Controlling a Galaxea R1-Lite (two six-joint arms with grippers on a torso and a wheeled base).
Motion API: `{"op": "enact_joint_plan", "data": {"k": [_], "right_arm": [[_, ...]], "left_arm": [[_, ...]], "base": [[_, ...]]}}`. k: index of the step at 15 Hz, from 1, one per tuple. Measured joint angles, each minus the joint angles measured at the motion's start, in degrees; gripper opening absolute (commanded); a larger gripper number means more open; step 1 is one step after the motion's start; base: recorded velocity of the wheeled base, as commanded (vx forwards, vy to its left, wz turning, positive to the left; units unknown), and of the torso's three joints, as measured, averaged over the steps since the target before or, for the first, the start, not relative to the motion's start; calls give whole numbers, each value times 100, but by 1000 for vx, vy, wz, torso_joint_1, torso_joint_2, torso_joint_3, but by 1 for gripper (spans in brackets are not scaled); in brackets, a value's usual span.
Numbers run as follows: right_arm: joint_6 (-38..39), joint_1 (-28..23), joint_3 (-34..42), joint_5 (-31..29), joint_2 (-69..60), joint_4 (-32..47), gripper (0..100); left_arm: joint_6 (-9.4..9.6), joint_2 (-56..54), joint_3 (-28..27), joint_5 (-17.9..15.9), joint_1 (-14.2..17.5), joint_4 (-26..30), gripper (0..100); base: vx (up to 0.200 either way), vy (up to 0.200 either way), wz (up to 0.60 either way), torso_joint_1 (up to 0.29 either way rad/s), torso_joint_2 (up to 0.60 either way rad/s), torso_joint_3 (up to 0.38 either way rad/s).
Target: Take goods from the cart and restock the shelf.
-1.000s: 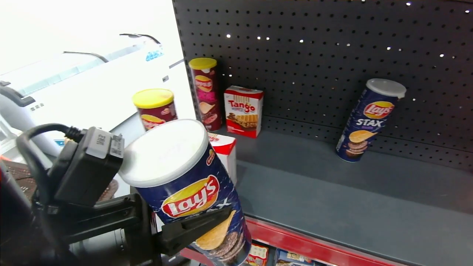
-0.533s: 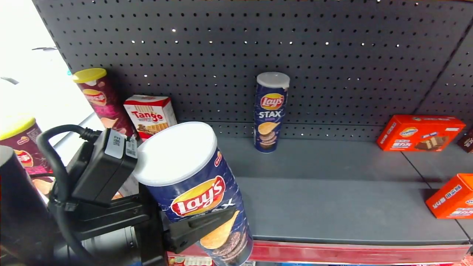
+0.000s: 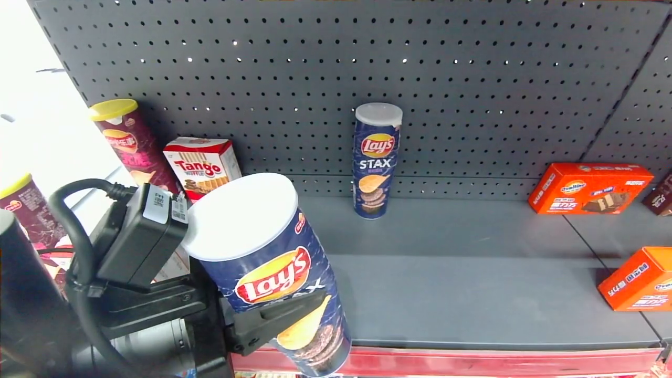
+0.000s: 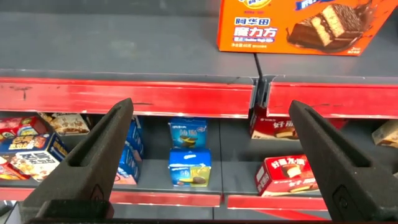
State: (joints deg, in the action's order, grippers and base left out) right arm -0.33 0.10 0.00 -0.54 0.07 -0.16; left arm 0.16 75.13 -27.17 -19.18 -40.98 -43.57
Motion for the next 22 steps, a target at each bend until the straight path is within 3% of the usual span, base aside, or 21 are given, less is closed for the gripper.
{"op": "enact_joint_plan", "data": {"k": [11, 14, 16, 19, 22], "right_arm": [[-40, 6, -123, 13, 96, 16, 100], [-106, 50, -1003, 316, 811, 84, 100], [-218, 94, -1863, 948, 1630, 119, 100], [-304, 310, -2748, 1714, 2968, 16, 100], [-594, 877, -3170, 1671, 4323, -618, 100]], "left_arm": [[60, -226, 173, -11, 160, 9, 0], [55, -179, 102, -277, 466, 7, 0], [71, -93, -39, -447, 786, 2, 0], [68, -40, -166, -483, 918, -2, 0], [63, -27, -173, -483, 948, -9, 0]], "base": [[0, 0, 0, 0, 0, 0], [0, 0, 0, 0, 0, 0], [0, 0, 0, 0, 0, 0], [0, 0, 0, 0, 0, 0], [0, 0, 0, 0, 0, 0]]}}
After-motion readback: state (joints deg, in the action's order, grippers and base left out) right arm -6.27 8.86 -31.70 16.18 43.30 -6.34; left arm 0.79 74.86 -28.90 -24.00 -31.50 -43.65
